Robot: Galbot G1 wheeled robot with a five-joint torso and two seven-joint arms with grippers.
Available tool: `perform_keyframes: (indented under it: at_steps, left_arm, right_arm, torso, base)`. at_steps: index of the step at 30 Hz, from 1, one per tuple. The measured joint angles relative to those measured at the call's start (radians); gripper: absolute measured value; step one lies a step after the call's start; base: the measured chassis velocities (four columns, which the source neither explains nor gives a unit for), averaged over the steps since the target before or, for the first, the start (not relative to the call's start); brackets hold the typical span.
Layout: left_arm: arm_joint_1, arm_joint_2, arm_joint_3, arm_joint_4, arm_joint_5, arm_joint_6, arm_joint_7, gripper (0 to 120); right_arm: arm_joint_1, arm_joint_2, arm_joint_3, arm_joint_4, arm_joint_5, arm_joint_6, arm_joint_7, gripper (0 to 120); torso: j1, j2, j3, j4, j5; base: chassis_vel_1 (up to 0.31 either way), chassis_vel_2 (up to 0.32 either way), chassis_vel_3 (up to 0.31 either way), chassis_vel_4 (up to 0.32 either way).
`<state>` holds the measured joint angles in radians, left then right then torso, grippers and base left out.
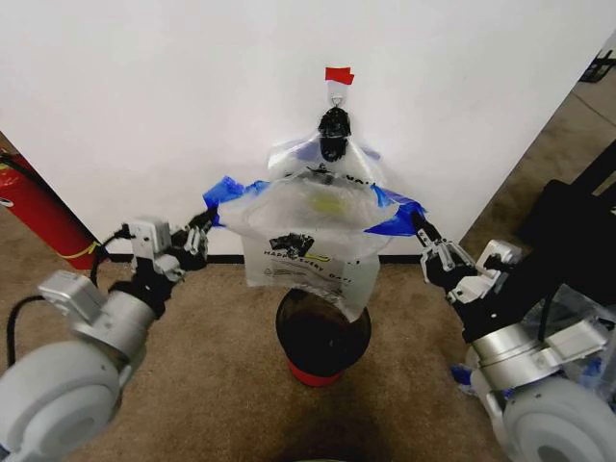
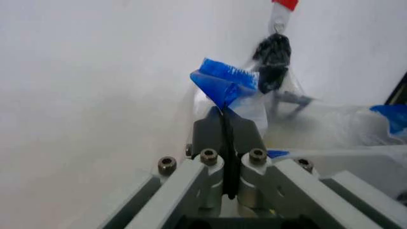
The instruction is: Pick up the garbage bag from the wall and place it over the trash bin.
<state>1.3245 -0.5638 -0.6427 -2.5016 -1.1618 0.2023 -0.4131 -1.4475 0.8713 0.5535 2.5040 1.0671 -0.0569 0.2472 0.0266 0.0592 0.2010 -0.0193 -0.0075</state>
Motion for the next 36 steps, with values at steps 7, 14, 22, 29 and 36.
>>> perform_keyframes:
  at_steps: [7,14,22,29,36]
  left_arm:
    - [-0.039,0.004,0.080,0.001,-0.057,0.023,-0.014,0]
    - [-0.076,-0.003,0.149,0.001,-0.099,0.039,-0.030,0]
    - [-0.051,-0.110,0.280,0.002,-0.023,0.041,-0.051,0]
    - [-0.024,-0.164,0.342,0.002,0.067,0.039,-0.049,0]
    - [-0.007,-0.183,0.378,0.012,0.150,0.024,-0.031,0]
  right_arm:
    - [0.007,-0.067,0.072,-0.002,0.097,-0.026,0.039,0]
    - [0.016,-0.088,0.066,-0.003,0.134,-0.043,0.069,0]
    - [0.005,0.000,-0.047,-0.004,0.047,-0.042,0.068,0]
    - [-0.012,0.071,-0.142,-0.007,-0.029,-0.018,0.067,0]
    - [-0.042,0.186,-0.232,-0.091,-0.108,0.009,0.047,0]
  torso:
    - [0.000,0.000,0.000,0.0001,-0.0005]
    - [0.000,0.000,0.000,0.0002,-0.0005]
    - [0.000,0.000,0.000,0.0001,-0.0004]
    - [0.000,0.000,0.000,0.0001,-0.0006]
    - [0.000,0.000,0.000,0.0001,-0.0002]
  base:
    - [0.000,0.000,0.000,0.000]
    - [0.000,0.000,0.000,0.000]
    - [0.000,0.000,0.000,0.000]
    - [0.000,0.000,0.000,0.000]
    - [0.000,0.000,0.000,0.000]
